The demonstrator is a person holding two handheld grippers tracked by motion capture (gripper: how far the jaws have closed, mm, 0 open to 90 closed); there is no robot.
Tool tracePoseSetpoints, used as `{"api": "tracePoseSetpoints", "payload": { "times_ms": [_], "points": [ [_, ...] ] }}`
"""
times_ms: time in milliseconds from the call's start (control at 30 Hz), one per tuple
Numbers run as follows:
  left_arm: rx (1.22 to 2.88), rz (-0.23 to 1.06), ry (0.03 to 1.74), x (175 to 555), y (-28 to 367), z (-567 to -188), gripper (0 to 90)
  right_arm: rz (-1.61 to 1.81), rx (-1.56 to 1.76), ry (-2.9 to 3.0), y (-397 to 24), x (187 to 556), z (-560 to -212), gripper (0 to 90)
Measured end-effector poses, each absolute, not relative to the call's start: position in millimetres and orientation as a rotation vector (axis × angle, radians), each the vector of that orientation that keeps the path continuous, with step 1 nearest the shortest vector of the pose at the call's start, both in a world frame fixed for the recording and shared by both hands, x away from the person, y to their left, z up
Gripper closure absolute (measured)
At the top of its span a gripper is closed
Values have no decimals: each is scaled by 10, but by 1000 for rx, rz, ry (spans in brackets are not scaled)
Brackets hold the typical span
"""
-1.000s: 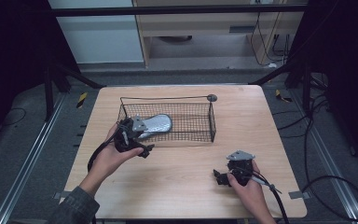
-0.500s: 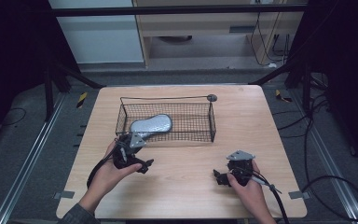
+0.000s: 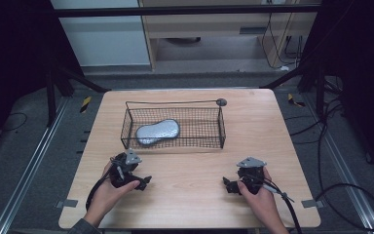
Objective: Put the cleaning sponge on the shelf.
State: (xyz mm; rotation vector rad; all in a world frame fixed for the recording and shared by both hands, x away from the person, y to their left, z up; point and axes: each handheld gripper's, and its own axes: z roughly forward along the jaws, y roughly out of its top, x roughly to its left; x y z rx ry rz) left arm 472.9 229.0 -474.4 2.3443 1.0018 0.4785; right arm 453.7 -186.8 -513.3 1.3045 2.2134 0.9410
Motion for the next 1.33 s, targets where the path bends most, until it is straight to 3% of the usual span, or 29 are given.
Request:
{"api": "tracePoseSetpoints", "payload": {
  "times_ms": [500, 1333],
  "points": [
    [2241, 518, 1209, 4925, 2713, -4950, 43, 941, 1305, 2213, -1867, 4537, -5133, 5],
    [2115, 505, 1161, 4948, 2841, -5085, 0, 942, 1305, 2214, -1867, 4538, -5133, 4]
  ]
}}
